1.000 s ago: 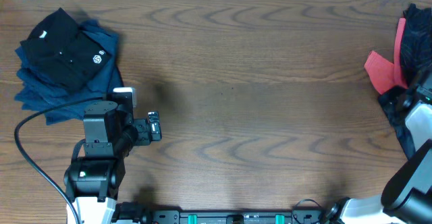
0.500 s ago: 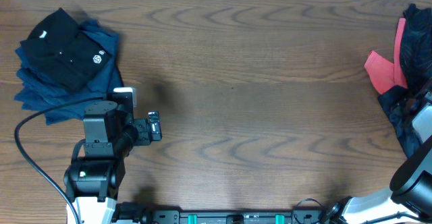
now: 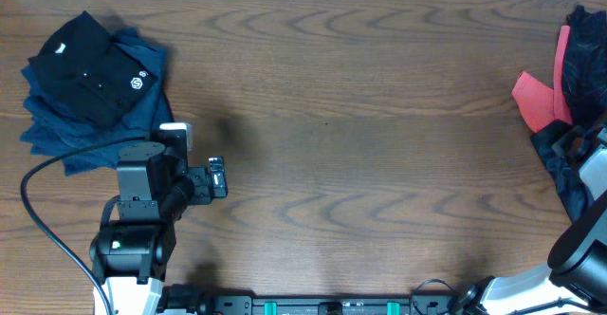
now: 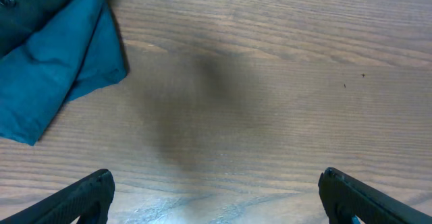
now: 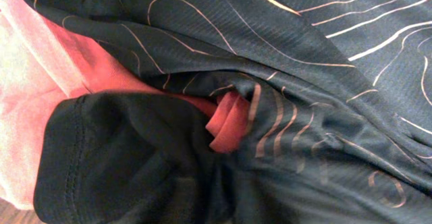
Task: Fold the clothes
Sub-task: 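Grasp the black topographic jersey with the right gripper and drag it left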
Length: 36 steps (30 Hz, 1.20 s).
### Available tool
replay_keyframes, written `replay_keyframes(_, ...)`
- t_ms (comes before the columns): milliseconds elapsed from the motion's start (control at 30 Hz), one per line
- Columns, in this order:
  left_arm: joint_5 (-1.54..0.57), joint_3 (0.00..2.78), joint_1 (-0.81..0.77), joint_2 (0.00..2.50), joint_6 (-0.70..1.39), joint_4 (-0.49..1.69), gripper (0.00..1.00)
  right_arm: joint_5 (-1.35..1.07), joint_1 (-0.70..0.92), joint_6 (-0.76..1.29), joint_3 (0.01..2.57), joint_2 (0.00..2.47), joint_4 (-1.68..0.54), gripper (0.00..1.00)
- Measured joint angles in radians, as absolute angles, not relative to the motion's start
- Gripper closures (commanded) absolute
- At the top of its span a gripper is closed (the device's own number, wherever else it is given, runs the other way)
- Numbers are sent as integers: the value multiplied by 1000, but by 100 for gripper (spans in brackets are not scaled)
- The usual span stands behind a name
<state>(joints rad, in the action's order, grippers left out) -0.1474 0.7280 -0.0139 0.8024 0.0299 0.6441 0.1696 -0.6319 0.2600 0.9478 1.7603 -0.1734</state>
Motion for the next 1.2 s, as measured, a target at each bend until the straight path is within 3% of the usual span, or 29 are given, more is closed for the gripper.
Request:
replay_keyframes(300, -147, 728, -14, 802, 30, 644, 2, 112, -632, 260, 948, 1710, -178, 99)
replay_keyframes(567, -147, 728, -14, 802, 30, 644, 2, -189, -591, 259, 1067, 1425, -179, 99)
replay_keyframes(767, -147, 728, -14, 802, 30, 644, 2, -396, -398, 235, 1121, 1265, -250, 99)
replay_keyframes(1000, -149, 728, -14, 802, 30, 647, 2, -456, -125, 174, 1114, 1325, -514, 99)
replay_keyframes(1200, -150, 728, -14, 802, 30, 647, 2, -467, 80, 82, 1109, 1414, -405, 99)
